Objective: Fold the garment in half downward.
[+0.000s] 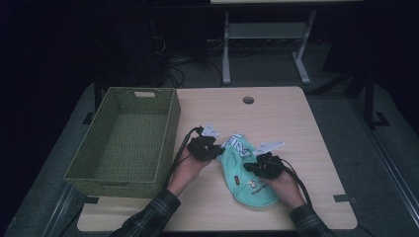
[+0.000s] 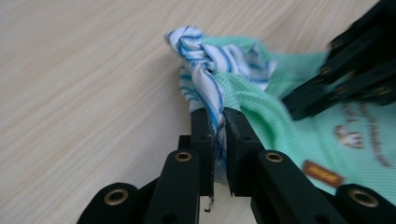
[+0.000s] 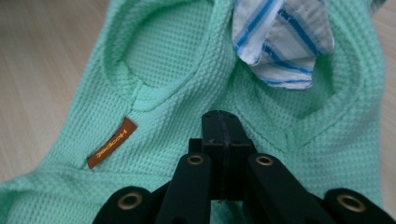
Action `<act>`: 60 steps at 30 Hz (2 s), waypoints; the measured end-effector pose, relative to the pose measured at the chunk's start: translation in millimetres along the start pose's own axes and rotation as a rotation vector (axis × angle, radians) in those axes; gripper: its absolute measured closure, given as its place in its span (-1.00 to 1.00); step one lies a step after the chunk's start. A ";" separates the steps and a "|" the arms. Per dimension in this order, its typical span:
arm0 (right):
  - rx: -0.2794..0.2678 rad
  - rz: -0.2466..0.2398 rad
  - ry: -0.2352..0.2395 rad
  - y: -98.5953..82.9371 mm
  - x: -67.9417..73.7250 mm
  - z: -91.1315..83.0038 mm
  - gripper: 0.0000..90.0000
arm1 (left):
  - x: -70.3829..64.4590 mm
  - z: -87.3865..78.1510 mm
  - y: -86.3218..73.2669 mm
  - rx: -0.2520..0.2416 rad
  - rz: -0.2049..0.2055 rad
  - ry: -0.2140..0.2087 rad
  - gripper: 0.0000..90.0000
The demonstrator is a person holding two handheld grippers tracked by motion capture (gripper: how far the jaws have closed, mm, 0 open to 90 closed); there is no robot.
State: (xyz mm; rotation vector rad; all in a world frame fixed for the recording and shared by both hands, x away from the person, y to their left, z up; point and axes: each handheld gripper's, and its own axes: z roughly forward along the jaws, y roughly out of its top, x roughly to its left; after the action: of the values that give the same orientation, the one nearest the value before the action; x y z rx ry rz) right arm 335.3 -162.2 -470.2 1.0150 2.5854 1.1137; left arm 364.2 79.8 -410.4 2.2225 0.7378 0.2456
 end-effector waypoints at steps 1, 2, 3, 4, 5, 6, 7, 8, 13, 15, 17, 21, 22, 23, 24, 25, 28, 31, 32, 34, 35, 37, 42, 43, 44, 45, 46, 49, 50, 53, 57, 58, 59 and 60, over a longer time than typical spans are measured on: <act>-0.005 -0.002 0.002 1.1 -1.1 1.5 1.00 | -0.8 -3.2 1.6 -0.012 -0.001 -0.004 0.84; 0.004 0.008 0.007 3.8 -1.6 3.0 1.00 | -1.7 -6.9 3.6 -0.027 -0.001 -0.009 0.84; 0.011 -0.001 0.000 7.3 -2.2 5.4 1.00 | -2.4 -9.7 5.2 -0.037 0.002 -0.014 0.84; 0.012 -0.001 -0.001 9.9 -2.6 7.6 1.00 | -3.1 -12.4 6.6 -0.046 0.006 -0.016 0.84; 0.000 0.002 0.000 11.3 -3.1 10.3 1.00 | -3.9 -13.9 7.6 -0.058 0.003 -0.018 0.84; -0.008 0.005 0.006 12.2 -3.9 12.1 1.00 | -4.4 -17.3 9.1 -0.064 0.008 -0.020 0.84; -0.016 0.011 0.009 13.6 -4.7 14.5 1.00 | -4.9 -19.2 9.9 -0.074 0.011 -0.021 0.84; -0.015 0.013 0.007 14.7 -4.8 15.5 1.00 | -5.7 -20.1 10.4 -0.080 0.006 -0.019 0.84; -0.004 -0.004 -0.010 16.8 -5.8 4.5 1.00 | -2.7 -22.7 9.8 -0.081 0.009 -0.009 0.84; -0.004 -0.007 -0.026 12.8 -6.6 -5.8 1.00 | 0.0 -24.2 9.2 -0.084 0.006 0.002 0.84; -0.014 -0.001 -0.035 3.4 -6.9 -20.0 1.00 | 1.6 -25.1 8.8 -0.083 0.001 0.011 0.84; -0.013 0.011 -0.045 -14.8 -6.6 -40.4 1.00 | 5.8 -26.9 7.4 -0.084 -0.014 0.048 0.84; -0.006 0.018 -0.045 -19.2 -5.9 -44.2 1.00 | 7.1 -27.8 7.1 -0.082 -0.009 0.055 0.84; -0.003 0.019 -0.050 -23.4 -4.6 -47.7 0.99 | 7.8 -28.7 6.7 -0.084 -0.013 0.064 0.84; 0.004 0.022 -0.047 -28.4 -3.7 -50.6 0.99 | 8.5 -29.7 6.4 -0.084 -0.015 0.068 0.84; 0.015 0.026 -0.049 -31.6 -2.5 -52.7 0.99 | 9.0 -30.4 6.3 -0.089 -0.019 0.069 0.84; 0.004 0.036 -0.040 -38.9 -1.2 -55.6 1.00 | 9.6 -31.9 6.2 -0.096 -0.021 0.069 0.84; 0.029 0.035 -0.036 -40.7 -0.7 -50.6 0.99 | 9.0 -32.2 6.7 -0.097 -0.017 0.063 0.84; 0.034 0.032 -0.036 -40.6 -1.0 -48.8 1.00 | 8.5 -32.5 6.8 -0.102 -0.015 0.058 0.84; 0.046 0.028 -0.035 -40.7 -1.4 -45.3 0.99 | 7.5 -33.1 7.2 -0.116 -0.005 0.036 0.84; 0.042 0.034 -0.031 -40.6 -1.6 -44.8 1.00 | 6.9 -33.7 7.5 -0.121 0.005 0.023 0.84; 0.044 0.035 -0.028 -40.5 -2.0 -44.9 1.00 | 5.1 -34.2 8.7 -0.128 0.018 -0.001 0.84; 0.043 0.041 -0.028 -39.9 -1.9 -44.2 1.00 | -5.0 -34.9 13.5 -0.153 0.063 -0.064 0.84; 0.043 0.042 -0.028 -39.8 -1.9 -44.1 1.00 | -6.7 -35.0 14.2 -0.154 0.068 -0.076 0.84; 0.044 0.043 -0.028 -39.7 -1.8 -44.0 1.00 | -8.8 -35.0 15.1 -0.153 0.077 -0.091 0.84; 0.045 0.047 -0.029 -39.7 -1.5 -44.0 1.00 | -11.5 -34.3 16.0 -0.155 0.086 -0.113 0.84; 0.045 0.044 -0.030 -39.5 -1.4 -43.9 1.00 | -13.1 -33.8 16.4 -0.155 0.091 -0.126 0.84; 0.044 0.043 -0.031 -39.3 -1.4 -43.6 1.00 | -20.6 -30.3 17.5 -0.156 0.102 -0.170 0.83; 0.043 0.039 -0.031 -39.1 -1.6 -43.4 1.00 | -23.0 -29.2 17.8 -0.152 0.114 -0.180 0.83; 0.043 0.041 -0.033 -38.8 -1.4 -43.2 1.00 | -32.3 -24.6 18.5 -0.151 0.134 -0.228 0.83; 0.043 0.040 -0.034 -38.8 -1.3 -43.1 1.00 | -43.5 -17.4 18.2 -0.142 0.161 -0.271 0.83; 0.043 0.040 -0.034 -38.8 -1.3 -43.1 1.00 | -46.6 -14.9 17.8 -0.136 0.167 -0.286 0.83; 0.043 0.040 -0.035 -38.8 -1.2 -43.1 1.00 | -48.2 -13.5 17.5 -0.133 0.171 -0.292 0.83; 0.044 0.040 -0.035 -38.7 -1.2 -43.1 1.00 | -51.3 -10.2 16.6 -0.127 0.172 -0.306 0.83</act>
State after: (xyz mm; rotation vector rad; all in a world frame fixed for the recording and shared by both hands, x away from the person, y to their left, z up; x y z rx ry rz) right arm 299.4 -207.6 -466.3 1.0901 2.5839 1.0436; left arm 325.6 47.4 -388.6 2.1387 0.3564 0.0327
